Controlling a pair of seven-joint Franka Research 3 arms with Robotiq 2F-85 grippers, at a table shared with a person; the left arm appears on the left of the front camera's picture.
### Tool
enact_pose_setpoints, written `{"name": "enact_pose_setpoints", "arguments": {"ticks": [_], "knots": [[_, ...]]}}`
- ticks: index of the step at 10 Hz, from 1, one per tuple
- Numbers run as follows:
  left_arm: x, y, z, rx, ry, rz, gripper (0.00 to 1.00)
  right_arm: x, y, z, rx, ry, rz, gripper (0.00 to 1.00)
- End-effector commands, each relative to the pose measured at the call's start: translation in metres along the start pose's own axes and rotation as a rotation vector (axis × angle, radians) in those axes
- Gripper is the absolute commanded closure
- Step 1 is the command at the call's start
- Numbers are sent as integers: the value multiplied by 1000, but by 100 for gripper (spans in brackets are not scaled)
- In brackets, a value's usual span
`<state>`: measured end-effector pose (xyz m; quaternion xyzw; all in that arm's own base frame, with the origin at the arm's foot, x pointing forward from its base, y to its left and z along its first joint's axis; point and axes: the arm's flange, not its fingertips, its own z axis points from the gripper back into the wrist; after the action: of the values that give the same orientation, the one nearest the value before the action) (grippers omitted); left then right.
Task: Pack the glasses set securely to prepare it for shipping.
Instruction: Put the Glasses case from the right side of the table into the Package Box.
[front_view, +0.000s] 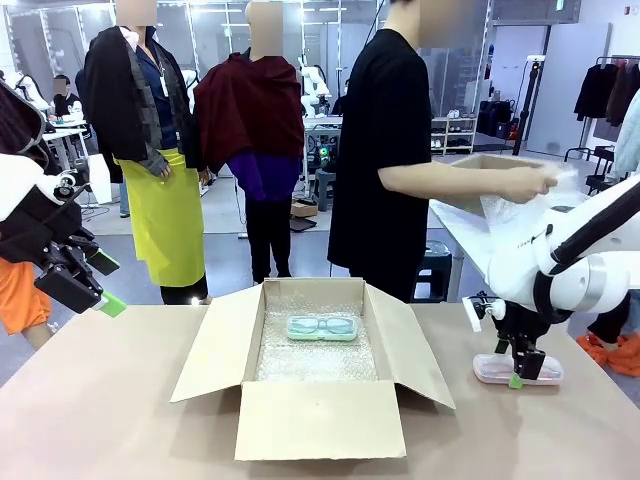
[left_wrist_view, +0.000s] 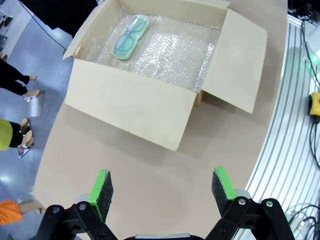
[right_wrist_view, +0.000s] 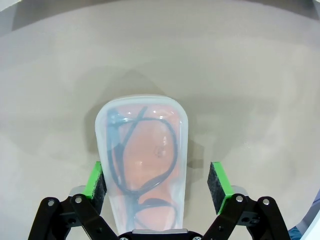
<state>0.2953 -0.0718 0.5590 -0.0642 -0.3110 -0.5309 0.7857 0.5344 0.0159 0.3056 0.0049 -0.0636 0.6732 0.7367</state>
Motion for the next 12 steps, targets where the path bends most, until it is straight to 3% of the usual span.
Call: {"name": "enact_pose_setpoints", "arguments": {"ticks": [1, 2, 7, 9, 11, 12], "knots": [[-1, 1, 1, -2, -10, -8, 0, -3, -1, -2, -3, 6, 33, 0], [-1, 1, 1, -2, -10, -8, 0, -4, -3, -4, 1, 20, 28, 0], [-1, 1, 1, -2, -10, -8, 0, -4, -2, -1, -15, 49, 11, 47], [-1, 1, 1, -2, -10, -8, 0, -1, -1, 6, -7, 67, 3, 59], [-1, 1, 1, -2, -10, -8, 0, 12, -3, 42, 37, 52, -37, 59], [-1, 1, 1, -2, -10, -8, 0, 22, -4, 66, 12, 118, -75, 59]]}}
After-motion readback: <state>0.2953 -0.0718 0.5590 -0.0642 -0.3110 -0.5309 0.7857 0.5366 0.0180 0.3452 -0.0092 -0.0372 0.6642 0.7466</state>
